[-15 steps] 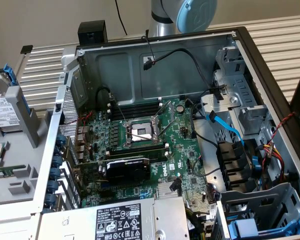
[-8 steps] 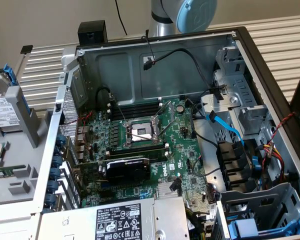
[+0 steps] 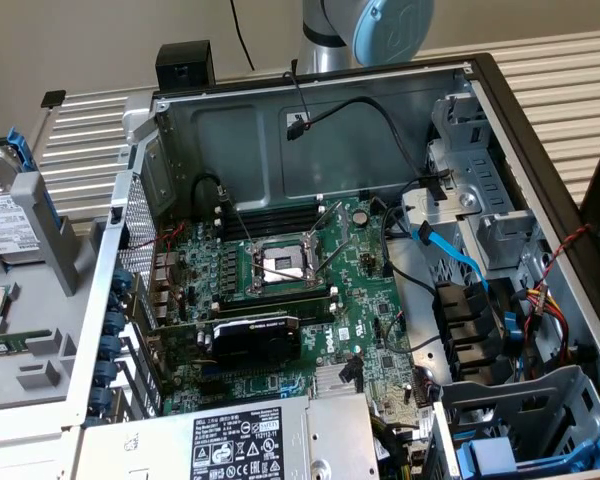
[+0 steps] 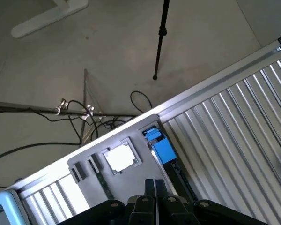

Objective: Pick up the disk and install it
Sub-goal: 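Pick up the disk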

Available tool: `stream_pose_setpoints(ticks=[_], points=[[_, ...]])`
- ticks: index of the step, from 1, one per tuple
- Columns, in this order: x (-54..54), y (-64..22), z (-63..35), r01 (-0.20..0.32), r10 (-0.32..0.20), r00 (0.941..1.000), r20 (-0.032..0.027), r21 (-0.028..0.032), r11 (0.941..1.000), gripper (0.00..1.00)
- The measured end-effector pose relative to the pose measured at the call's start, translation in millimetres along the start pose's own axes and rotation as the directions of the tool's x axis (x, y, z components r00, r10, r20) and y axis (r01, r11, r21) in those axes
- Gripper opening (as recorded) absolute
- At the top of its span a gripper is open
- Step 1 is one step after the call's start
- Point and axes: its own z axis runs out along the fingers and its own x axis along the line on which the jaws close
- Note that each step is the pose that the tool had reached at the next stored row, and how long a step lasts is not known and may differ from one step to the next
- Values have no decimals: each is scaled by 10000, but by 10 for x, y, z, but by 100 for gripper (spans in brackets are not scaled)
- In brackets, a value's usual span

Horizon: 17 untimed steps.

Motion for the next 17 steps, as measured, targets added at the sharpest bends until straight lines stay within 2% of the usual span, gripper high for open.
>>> stream_pose_setpoints(ticks=[4, 8, 13, 17], points=[[0, 0, 2, 724, -724, 9974, -15, 35, 9974, 15], [0, 0, 5, 1454, -1454, 9894, -42, 47, 9894, 15], [0, 0, 7, 2346, -2346, 9721, -76, 60, 9721, 15], [0, 0, 7, 3050, -3049, 9523, -105, 68, 9523, 15]])
